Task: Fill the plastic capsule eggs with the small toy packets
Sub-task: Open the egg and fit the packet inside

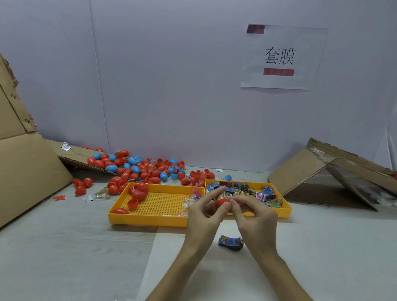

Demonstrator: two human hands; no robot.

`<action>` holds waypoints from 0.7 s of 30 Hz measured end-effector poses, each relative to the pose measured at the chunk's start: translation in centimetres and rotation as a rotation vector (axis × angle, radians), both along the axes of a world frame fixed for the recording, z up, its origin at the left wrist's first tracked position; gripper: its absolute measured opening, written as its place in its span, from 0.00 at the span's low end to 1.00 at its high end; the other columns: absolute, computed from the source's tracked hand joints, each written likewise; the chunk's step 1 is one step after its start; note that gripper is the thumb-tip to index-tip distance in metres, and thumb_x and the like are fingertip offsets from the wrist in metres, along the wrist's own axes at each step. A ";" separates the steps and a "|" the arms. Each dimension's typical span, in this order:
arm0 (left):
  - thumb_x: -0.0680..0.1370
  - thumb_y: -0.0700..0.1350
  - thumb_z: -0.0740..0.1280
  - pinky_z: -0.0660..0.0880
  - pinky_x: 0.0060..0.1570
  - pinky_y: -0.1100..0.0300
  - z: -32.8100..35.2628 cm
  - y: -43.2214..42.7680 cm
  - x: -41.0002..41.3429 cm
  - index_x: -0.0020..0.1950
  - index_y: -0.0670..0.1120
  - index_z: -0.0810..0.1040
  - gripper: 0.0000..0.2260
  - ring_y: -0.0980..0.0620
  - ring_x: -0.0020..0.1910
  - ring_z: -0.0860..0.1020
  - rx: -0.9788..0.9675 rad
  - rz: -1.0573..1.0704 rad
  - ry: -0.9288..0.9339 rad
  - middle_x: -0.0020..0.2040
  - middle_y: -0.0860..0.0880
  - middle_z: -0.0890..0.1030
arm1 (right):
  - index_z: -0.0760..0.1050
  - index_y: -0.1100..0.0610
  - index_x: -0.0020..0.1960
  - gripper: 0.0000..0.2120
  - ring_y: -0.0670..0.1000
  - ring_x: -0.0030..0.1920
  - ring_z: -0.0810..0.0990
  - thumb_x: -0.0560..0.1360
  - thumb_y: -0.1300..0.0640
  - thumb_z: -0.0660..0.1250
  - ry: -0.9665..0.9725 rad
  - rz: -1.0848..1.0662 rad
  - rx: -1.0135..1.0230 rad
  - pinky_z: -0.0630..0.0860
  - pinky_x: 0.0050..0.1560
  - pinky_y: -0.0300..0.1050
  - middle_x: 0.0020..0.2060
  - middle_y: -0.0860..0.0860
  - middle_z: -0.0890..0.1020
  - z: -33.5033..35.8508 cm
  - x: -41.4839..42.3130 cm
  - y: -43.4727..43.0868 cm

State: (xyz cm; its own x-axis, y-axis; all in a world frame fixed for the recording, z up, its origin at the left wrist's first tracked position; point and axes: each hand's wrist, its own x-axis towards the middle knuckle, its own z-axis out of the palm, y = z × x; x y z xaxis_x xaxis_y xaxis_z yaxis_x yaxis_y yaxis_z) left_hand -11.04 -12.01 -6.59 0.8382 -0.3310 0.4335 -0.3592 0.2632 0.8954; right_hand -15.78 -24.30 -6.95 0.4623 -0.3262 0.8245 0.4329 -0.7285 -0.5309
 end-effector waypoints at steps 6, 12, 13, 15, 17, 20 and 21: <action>0.79 0.43 0.71 0.76 0.38 0.67 -0.1 -0.1 -0.2 0.66 0.52 0.81 0.15 0.62 0.39 0.79 0.041 0.024 -0.036 0.39 0.62 0.81 | 0.81 0.58 0.48 0.01 0.43 0.43 0.79 0.77 0.62 0.71 0.036 -0.027 -0.150 0.75 0.41 0.26 0.40 0.47 0.82 -0.2 0.2 -0.1; 0.82 0.42 0.67 0.76 0.41 0.67 0.1 -0.1 -0.5 0.70 0.54 0.78 0.17 0.51 0.44 0.78 0.081 0.020 -0.091 0.51 0.48 0.79 | 0.72 0.51 0.47 0.11 0.38 0.41 0.76 0.78 0.66 0.69 0.095 -0.001 -0.163 0.71 0.40 0.25 0.38 0.37 0.73 0.1 0.0 0.0; 0.82 0.42 0.66 0.75 0.41 0.67 0.1 -0.1 -0.5 0.70 0.54 0.77 0.17 0.55 0.42 0.78 0.094 0.019 -0.108 0.50 0.50 0.79 | 0.72 0.51 0.47 0.10 0.38 0.41 0.76 0.78 0.65 0.68 0.091 0.002 -0.168 0.70 0.40 0.24 0.39 0.37 0.73 0.1 0.0 0.1; 0.83 0.42 0.66 0.76 0.40 0.65 -0.1 -0.1 -0.4 0.68 0.57 0.79 0.16 0.60 0.40 0.78 0.136 0.014 -0.139 0.42 0.56 0.81 | 0.72 0.52 0.47 0.06 0.38 0.41 0.76 0.78 0.62 0.66 0.080 0.010 -0.169 0.70 0.39 0.24 0.38 0.38 0.73 0.1 -0.1 0.1; 0.82 0.42 0.66 0.76 0.37 0.64 -0.2 0.0 -0.4 0.62 0.60 0.80 0.14 0.58 0.37 0.78 0.163 0.018 -0.162 0.37 0.61 0.81 | 0.72 0.53 0.47 0.05 0.41 0.41 0.76 0.78 0.62 0.65 0.081 0.017 -0.170 0.71 0.39 0.26 0.38 0.42 0.74 0.1 -0.1 -0.1; 0.82 0.42 0.67 0.76 0.36 0.65 -0.2 0.1 -0.5 0.58 0.63 0.80 0.14 0.58 0.35 0.79 0.163 0.042 -0.186 0.35 0.61 0.81 | 0.71 0.51 0.46 0.06 0.45 0.40 0.75 0.77 0.62 0.64 0.101 0.025 -0.173 0.71 0.37 0.30 0.38 0.41 0.73 0.0 0.0 -0.4; 0.82 0.42 0.67 0.76 0.35 0.66 -0.2 0.1 -0.6 0.58 0.63 0.80 0.15 0.58 0.35 0.79 0.161 0.048 -0.192 0.35 0.62 0.81 | 0.70 0.51 0.46 0.07 0.46 0.39 0.74 0.77 0.63 0.64 0.110 0.027 -0.176 0.71 0.37 0.31 0.37 0.42 0.73 -0.1 0.1 -0.4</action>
State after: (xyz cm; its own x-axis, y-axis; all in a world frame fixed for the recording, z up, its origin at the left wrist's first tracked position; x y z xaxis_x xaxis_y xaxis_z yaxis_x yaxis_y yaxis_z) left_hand -11.62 -11.89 -6.75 0.7619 -0.3706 0.5312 -0.5354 0.1012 0.8385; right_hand -15.72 -24.71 -7.04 0.5590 -0.1678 0.8120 0.4002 -0.8031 -0.4415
